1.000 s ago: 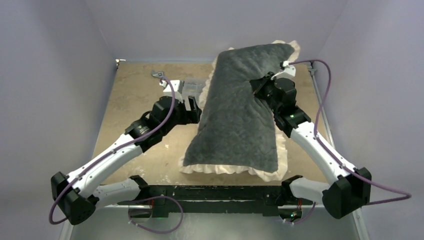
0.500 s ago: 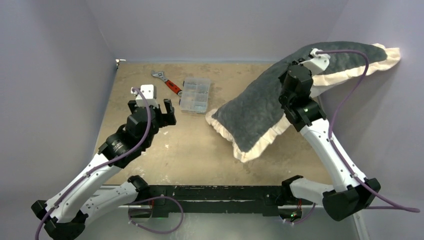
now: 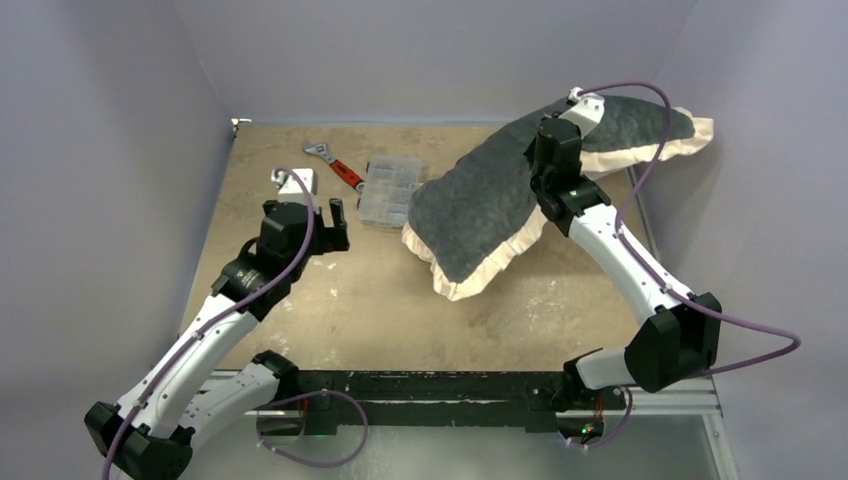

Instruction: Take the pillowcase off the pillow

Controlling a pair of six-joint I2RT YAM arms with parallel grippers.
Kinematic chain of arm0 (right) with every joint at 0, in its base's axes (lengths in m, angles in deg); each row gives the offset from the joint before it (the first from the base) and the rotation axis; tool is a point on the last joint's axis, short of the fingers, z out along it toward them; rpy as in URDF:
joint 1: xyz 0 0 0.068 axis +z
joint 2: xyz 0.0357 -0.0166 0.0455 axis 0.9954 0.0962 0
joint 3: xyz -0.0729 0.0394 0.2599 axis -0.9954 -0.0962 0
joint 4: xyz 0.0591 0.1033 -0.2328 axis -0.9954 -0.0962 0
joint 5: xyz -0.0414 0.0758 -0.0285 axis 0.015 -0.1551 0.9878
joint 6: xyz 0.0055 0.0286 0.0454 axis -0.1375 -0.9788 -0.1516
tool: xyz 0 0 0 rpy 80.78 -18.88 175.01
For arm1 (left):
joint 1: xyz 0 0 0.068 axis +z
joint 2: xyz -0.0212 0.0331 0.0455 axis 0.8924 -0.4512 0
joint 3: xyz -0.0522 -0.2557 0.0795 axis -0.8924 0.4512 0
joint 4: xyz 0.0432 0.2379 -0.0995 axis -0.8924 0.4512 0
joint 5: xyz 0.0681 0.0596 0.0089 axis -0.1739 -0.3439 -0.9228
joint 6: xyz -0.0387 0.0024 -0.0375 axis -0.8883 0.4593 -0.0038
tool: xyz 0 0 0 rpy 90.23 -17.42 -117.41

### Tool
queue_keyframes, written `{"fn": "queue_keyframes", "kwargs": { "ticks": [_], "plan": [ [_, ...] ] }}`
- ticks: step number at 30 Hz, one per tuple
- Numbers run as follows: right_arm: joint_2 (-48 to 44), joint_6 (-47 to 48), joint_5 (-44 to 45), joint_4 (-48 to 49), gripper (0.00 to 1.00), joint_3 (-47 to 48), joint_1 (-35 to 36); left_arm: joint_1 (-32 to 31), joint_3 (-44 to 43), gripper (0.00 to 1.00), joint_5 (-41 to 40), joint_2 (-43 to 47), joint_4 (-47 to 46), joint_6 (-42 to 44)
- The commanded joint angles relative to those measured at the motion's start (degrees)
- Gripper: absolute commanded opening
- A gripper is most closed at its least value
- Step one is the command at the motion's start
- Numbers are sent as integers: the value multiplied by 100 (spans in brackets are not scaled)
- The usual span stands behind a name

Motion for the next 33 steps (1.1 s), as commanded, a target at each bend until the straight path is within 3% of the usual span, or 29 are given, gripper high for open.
{"fn": "queue_keyframes", "kwargs": {
  "ticks": [1, 4, 13, 19, 22, 30, 33],
  "plan": [
    [-585, -302, -772, 1189, 0, -306, 44, 47, -57, 89, 1496, -387, -506, 341],
    [-813, -617, -1221, 1286, 0, -892, 41, 39, -84, 89, 1918, -662, -496, 350],
    [-1591, -1777, -1870, 2055, 17, -2914, 42, -337, -399, 89, 2237, -1221, -505, -110],
    [-940, -1704, -2623, 2400, 17, -3093, 42, -1003, -520, 89, 1677, -1712, -866, -603],
    [-928, -1712, -2790, 2455, 20, -3195, 43, -1048, -591, 89, 1710, -2035, -1104, -820],
    [-1395, -1790, -2624, 2322, 60, -3537, 43, -1121, -768, 89, 2331, -2939, -1885, -931],
    [-1362, -1813, -2633, 2396, 64, -3637, 42, -1300, -580, 87, 2790, -3158, -2149, -984]
  ]
}}
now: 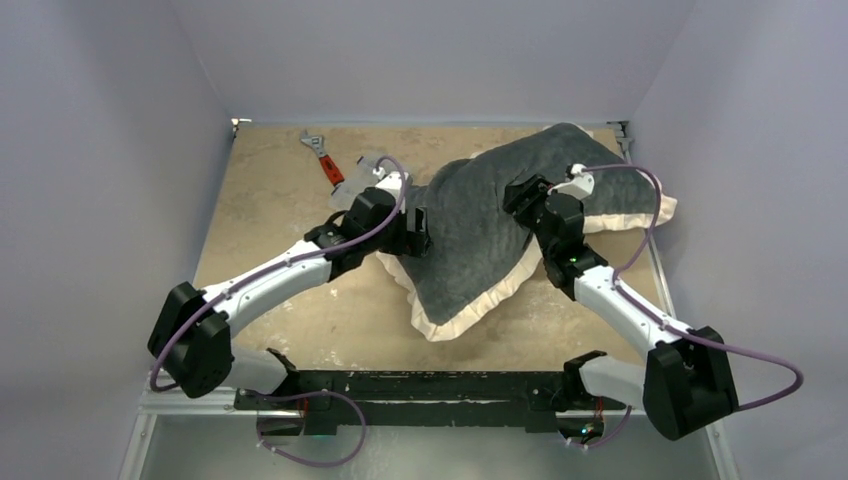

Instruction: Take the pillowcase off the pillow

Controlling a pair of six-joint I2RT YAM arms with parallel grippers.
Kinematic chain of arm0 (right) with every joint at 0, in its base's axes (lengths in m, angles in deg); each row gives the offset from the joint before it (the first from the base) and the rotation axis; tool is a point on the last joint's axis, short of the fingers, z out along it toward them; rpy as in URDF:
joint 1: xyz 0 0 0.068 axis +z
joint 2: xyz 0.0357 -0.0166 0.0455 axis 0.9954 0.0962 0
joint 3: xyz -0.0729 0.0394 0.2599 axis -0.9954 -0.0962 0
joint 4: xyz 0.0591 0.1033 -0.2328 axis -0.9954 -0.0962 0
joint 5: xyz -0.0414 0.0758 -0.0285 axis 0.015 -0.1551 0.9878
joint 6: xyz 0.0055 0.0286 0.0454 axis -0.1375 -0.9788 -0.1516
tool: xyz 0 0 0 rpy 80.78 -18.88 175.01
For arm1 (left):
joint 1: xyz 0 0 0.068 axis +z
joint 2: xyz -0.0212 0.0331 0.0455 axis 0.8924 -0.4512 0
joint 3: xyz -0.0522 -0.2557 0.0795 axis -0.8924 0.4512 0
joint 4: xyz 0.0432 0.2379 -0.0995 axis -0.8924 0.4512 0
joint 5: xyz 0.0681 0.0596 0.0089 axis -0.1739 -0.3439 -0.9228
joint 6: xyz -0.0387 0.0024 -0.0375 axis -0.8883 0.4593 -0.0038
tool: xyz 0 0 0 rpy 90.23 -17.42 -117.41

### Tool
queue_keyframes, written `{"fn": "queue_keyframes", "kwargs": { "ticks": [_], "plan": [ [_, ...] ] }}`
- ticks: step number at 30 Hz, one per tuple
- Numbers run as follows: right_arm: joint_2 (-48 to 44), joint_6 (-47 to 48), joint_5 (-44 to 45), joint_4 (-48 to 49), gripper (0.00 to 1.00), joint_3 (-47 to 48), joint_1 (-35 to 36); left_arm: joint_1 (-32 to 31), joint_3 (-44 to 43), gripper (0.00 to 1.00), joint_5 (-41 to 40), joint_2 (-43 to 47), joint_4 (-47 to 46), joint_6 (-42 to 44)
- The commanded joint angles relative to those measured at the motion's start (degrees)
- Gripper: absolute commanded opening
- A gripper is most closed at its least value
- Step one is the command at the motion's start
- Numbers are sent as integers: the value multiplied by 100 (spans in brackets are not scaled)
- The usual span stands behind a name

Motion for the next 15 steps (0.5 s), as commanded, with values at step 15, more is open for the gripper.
{"fn": "queue_keyframes", "kwargs": {
  "ticks": [15],
  "plan": [
    [1484, 607, -2040, 1842, 72, 71, 130, -2738, 1279, 81, 75, 19, -2075, -1253]
  ]
}}
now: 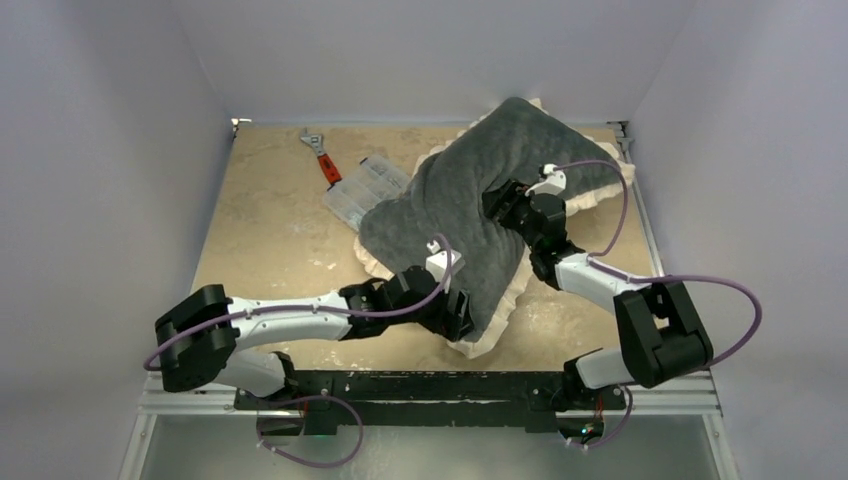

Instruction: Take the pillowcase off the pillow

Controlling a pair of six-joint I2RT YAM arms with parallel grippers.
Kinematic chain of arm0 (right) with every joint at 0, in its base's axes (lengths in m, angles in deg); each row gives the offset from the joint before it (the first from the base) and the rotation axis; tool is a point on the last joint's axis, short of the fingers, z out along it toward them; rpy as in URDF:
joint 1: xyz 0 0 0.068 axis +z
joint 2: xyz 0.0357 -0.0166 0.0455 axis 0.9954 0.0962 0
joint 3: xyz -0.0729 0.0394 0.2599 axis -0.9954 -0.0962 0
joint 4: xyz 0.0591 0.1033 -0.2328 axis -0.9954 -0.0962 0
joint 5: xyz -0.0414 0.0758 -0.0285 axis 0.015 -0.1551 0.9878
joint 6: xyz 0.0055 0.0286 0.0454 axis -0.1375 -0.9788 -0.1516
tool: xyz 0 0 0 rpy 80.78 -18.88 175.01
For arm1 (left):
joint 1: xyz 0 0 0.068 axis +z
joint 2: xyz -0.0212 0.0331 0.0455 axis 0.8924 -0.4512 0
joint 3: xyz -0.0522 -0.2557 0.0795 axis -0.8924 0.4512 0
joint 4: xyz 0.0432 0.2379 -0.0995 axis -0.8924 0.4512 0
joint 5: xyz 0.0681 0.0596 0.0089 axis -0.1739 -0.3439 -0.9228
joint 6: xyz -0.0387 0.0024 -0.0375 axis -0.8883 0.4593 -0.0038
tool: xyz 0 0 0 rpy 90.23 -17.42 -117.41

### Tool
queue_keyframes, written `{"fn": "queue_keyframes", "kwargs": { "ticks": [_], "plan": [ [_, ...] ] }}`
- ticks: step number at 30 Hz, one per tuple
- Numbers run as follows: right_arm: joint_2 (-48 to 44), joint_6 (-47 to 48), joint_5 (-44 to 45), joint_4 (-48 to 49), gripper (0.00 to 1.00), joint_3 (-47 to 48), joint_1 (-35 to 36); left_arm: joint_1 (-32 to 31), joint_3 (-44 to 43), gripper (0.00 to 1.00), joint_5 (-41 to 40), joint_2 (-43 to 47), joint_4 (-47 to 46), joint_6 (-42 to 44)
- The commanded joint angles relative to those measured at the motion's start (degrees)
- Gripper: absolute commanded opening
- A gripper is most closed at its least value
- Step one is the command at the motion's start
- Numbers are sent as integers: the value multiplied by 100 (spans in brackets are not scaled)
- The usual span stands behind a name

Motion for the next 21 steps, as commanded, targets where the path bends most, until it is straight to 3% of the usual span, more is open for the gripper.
{"fn": "queue_keyframes", "kwargs": {
  "ticks": [1, 3, 8, 14, 18, 21],
  "plan": [
    [181, 265, -1063, 333, 73, 438, 166, -474, -155, 81, -478, 133, -240, -312],
    [96, 341, -936, 127, 76, 639, 162, -522, -340, 81, -650, 200, 7, -298],
    [-768, 154, -326, -603, 99, 750, 156, -533, -769, 84, -1396, 734, 900, -58],
    [-1766, -370, 1034, -1465, 99, 671, 99, -313, -1624, 94, -3075, 1015, 2118, 716],
    [-2065, -970, 1589, -1885, 99, 371, -202, 438, -1725, 95, -2873, 975, 1822, 1117],
    [-2324, -1066, 1012, -1707, 99, 67, -827, 879, -1652, 96, -2842, 812, 1432, 1323]
  ]
}}
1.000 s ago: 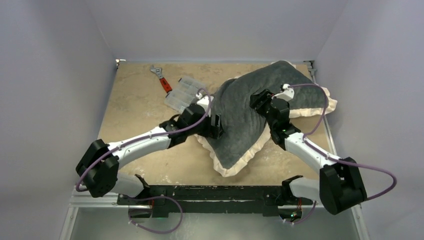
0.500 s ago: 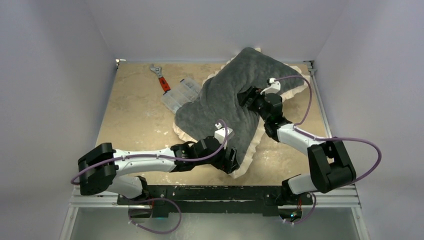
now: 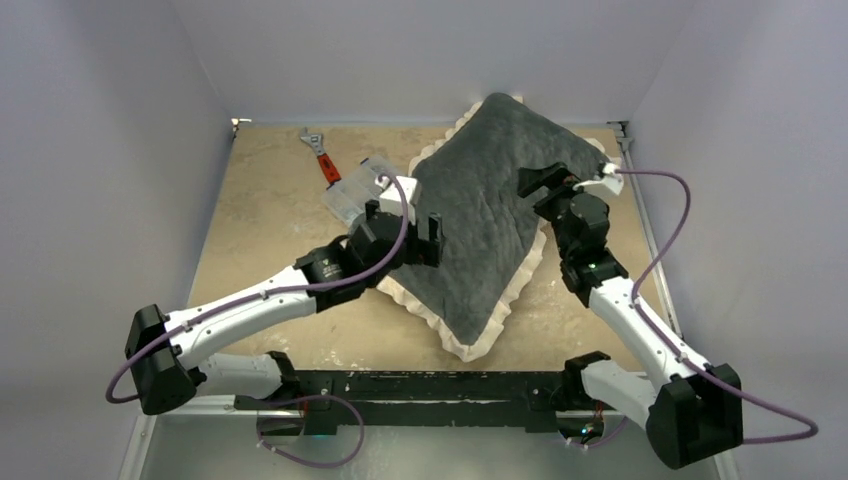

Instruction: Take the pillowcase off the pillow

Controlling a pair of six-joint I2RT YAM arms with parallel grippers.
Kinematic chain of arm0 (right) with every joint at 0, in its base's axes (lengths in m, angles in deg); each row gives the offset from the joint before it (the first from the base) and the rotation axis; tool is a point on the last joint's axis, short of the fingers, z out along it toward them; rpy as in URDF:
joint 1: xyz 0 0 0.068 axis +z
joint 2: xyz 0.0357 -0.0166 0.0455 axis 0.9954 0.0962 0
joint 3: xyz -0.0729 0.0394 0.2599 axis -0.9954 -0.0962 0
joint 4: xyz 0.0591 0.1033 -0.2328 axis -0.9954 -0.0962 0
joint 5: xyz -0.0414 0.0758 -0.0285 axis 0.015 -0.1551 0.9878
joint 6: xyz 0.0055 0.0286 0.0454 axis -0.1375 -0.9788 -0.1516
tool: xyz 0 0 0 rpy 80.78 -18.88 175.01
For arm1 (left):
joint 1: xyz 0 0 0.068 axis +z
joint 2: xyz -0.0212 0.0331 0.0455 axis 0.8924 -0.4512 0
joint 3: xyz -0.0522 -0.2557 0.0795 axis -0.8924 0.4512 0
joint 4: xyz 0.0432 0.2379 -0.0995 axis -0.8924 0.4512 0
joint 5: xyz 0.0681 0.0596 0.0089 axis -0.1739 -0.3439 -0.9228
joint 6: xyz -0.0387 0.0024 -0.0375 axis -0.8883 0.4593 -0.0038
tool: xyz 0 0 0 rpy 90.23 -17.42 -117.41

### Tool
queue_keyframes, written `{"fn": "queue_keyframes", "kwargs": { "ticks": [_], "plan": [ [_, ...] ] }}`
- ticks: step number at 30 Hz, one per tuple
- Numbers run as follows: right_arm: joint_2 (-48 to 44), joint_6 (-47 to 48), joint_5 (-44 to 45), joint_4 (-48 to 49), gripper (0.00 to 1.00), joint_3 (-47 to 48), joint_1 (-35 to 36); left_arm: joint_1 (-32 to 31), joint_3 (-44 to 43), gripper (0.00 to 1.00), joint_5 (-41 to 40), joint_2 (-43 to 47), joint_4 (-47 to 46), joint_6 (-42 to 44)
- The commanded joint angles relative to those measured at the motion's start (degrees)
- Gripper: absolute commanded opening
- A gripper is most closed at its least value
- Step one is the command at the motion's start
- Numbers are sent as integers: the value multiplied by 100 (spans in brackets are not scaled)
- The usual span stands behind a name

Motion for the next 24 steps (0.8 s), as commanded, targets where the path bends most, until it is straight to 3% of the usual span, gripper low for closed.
{"fn": "queue_keyframes", "kwargs": {
  "ticks": [1, 6, 11, 15, 24],
  "plan": [
    [-336, -481, -123, -79, 99, -424, -745, 660, -38, 97, -278, -231, -321, 544],
    [-363, -674, -457, 131, 99, -741, -892, 1260, -64, 97, 151, -784, -700, 593],
    [-67, -732, -1282, 1009, 99, -1267, -952, 1656, -17, 97, 679, -1385, -902, 374],
    [550, -535, -2487, 1889, 99, -1576, -951, 1682, 253, 96, 1074, -1557, -1044, 151],
    [2177, -180, -4111, 3796, 99, -1737, -848, 1678, 1340, 94, 1967, -1583, -1960, -526]
  ]
}}
